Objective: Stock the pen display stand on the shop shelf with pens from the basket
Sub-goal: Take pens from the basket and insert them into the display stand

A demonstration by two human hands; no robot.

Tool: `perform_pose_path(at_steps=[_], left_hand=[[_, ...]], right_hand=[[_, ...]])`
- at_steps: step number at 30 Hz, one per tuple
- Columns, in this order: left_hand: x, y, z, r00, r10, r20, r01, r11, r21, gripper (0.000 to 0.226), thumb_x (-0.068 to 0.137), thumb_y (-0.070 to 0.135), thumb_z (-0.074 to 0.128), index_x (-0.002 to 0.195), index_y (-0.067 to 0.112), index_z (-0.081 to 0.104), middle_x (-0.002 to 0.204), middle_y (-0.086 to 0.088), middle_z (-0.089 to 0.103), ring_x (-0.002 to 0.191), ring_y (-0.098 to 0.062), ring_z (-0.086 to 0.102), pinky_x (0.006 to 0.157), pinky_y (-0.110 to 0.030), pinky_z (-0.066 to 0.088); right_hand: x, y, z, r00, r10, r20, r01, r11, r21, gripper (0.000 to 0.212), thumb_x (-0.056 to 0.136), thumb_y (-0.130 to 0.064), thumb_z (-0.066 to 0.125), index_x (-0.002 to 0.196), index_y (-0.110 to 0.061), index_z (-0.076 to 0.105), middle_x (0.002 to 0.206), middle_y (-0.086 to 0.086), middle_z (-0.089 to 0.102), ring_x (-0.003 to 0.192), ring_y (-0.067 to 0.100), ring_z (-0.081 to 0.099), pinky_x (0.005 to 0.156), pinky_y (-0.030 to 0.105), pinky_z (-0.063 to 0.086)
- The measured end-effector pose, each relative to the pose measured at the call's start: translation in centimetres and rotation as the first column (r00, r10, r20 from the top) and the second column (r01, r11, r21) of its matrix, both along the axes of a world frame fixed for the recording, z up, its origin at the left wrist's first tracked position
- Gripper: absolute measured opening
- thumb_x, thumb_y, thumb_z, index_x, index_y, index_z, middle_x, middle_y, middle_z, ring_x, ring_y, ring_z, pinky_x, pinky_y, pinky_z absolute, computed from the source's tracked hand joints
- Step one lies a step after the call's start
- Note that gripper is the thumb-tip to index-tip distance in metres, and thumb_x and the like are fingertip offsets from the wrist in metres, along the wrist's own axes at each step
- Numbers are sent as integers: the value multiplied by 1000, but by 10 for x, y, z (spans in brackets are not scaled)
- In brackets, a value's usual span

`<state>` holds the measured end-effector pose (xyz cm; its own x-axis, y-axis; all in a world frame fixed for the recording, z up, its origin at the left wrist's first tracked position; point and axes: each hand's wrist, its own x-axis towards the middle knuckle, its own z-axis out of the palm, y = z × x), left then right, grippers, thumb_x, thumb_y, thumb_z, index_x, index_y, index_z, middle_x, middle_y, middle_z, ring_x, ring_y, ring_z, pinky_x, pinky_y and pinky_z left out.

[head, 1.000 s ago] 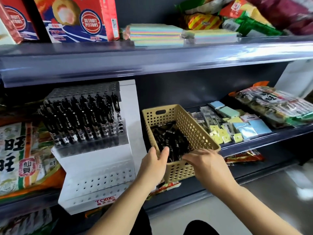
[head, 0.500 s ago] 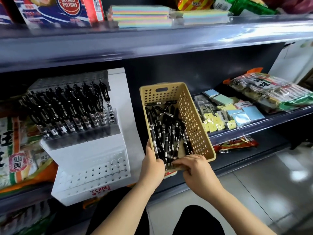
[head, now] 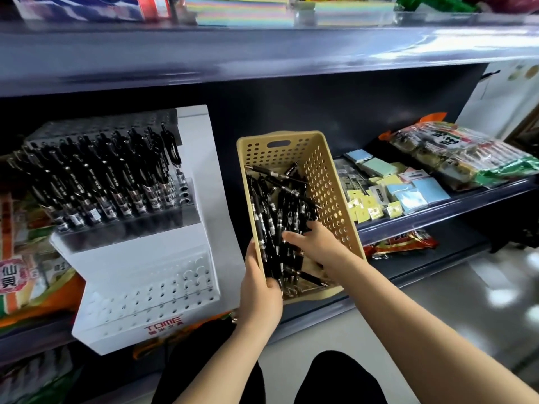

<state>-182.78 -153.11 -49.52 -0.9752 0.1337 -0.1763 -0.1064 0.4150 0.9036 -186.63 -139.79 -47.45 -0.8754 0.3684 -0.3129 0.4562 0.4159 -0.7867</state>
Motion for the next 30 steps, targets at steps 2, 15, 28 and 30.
perform_pose_path(at_steps=[2, 15, 28, 30], left_hand=[[-1, 1, -1, 1000, 7, -5, -7, 1000, 23, 78, 88, -7, 36, 148, 33, 9, 124, -9, 57, 95, -30, 62, 75, -38, 51], [-8, 4, 6, 1000, 21, 17, -22, 997, 80, 77, 84, -9, 31, 146, 36, 16, 128, -6, 56, 106, -29, 58, 90, -42, 48], [-9, 3, 17, 997, 3, 78, -6, 999, 42, 77, 87, -6, 34, 148, 33, 10, 133, -6, 53, 113, -27, 57, 95, -43, 48], [-9, 2, 18, 996, -1, 89, -2, 999, 40, 76, 88, -5, 33, 148, 34, 9, 133, -5, 53, 112, -28, 57, 94, -42, 49]], right_hand=[[-16, -8, -6, 999, -29, 38, 27, 998, 52, 81, 80, -47, 68, 138, -2, 32, 137, 15, 43, 113, 26, 52, 87, 30, 47], [-43, -14, -14, 983, -183, 30, 184, 946, -267, 12, 86, -10, 51, 94, -2, 48, 76, 11, 52, 67, 22, 52, 60, 31, 44], [-47, -12, -13, 997, 33, 71, -41, 993, 110, 38, 73, -35, 78, 79, -7, 55, 66, 4, 54, 55, 16, 51, 46, 23, 38], [-48, -9, -14, 995, 18, 100, -15, 999, -33, 42, 72, -31, 78, 93, -1, 59, 80, 13, 62, 66, 24, 59, 53, 27, 44]])
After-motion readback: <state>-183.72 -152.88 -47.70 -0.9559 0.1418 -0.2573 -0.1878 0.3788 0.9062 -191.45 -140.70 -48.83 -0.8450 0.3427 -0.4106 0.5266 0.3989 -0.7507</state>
